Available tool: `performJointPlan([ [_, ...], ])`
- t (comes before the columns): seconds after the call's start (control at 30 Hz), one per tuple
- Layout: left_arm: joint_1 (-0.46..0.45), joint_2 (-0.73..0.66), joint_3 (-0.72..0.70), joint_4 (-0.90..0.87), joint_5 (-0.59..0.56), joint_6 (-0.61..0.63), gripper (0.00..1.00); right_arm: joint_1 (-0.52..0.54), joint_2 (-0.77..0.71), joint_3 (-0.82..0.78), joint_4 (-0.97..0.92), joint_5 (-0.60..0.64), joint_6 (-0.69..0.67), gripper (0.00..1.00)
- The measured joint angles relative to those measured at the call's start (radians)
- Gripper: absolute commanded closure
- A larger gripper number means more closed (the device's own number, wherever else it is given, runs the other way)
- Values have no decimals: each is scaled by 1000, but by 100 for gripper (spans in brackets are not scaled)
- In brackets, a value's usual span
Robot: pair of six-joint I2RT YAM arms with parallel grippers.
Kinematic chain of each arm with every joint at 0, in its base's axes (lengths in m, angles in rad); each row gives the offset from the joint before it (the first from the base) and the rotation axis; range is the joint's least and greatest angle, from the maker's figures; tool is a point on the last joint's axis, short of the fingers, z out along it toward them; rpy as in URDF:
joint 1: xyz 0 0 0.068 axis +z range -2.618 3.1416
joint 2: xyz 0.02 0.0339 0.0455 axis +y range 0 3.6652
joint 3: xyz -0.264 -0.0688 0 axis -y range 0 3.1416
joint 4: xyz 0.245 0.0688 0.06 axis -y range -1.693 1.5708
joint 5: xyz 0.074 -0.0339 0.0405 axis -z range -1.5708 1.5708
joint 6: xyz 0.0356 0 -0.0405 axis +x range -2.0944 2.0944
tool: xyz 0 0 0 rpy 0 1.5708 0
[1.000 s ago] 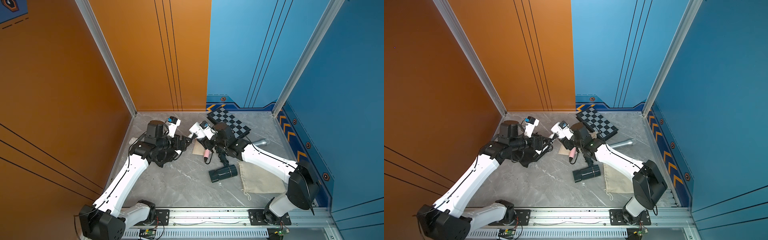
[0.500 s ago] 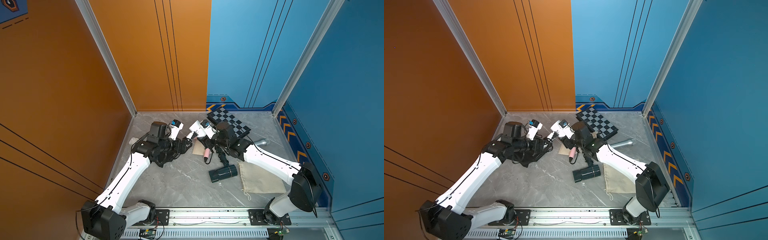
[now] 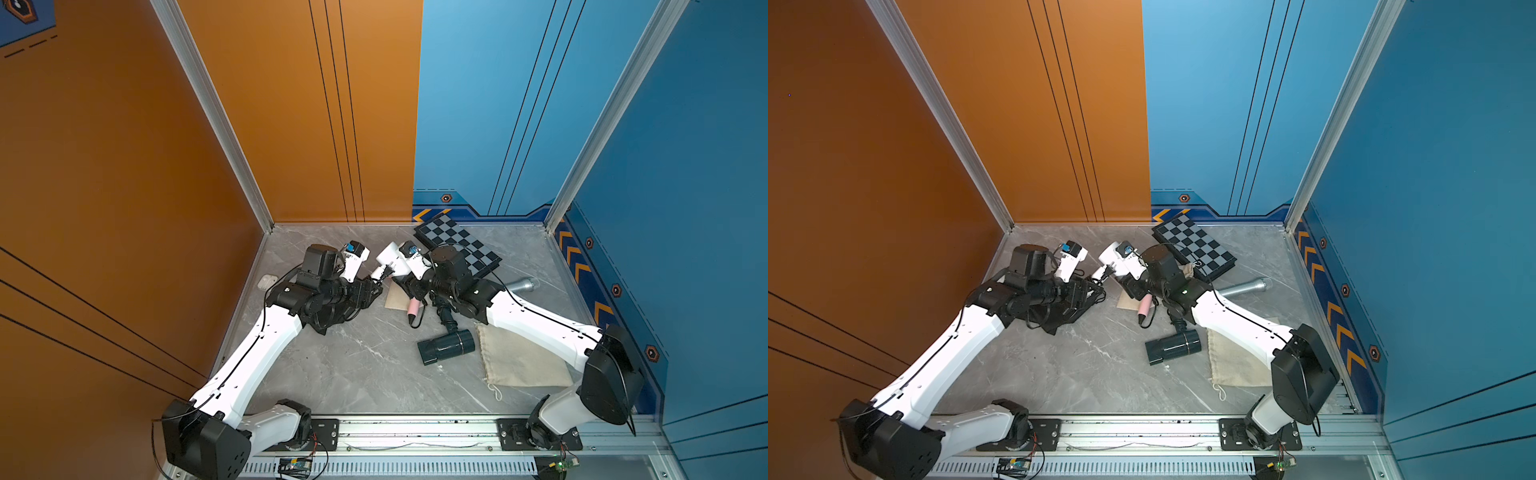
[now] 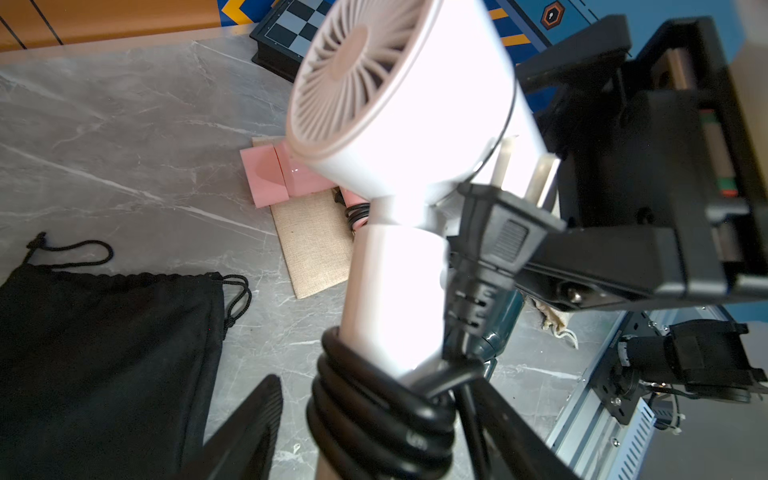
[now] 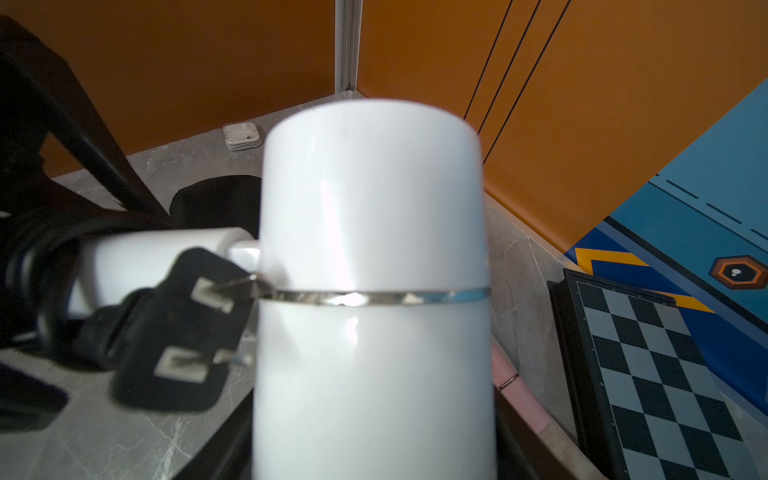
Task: Pack away hair dryers
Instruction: Fold the hair dryer.
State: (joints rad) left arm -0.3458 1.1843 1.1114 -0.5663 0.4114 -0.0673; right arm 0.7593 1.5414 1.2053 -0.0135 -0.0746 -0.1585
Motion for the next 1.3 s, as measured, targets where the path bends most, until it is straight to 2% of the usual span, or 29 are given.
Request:
performJointPlan([
  [0.13,-3,0,2,0,1,0,35,1,-11,-4,2,5,1,54],
  [0.27,-4,0,4,0,11,0,48,5,-12,-5,8,18,1,54],
  [0.4,-8,0,5,0,11,7,54,11,-12,-5,10,33,2,54],
  [0.5,-9,0,5,1,6,11,67,19,-12,-5,14,52,2,54],
  [0.77,-16,-1,3,40,-27,11,83,43,-12,-2,17,132,70,55],
  [1.07,-66,-31,-53,209,-161,-14,90,87,15,77,-71,289,268,57],
  [1.3,-154,-32,-126,402,-348,-140,94,124,56,127,-99,427,495,58],
])
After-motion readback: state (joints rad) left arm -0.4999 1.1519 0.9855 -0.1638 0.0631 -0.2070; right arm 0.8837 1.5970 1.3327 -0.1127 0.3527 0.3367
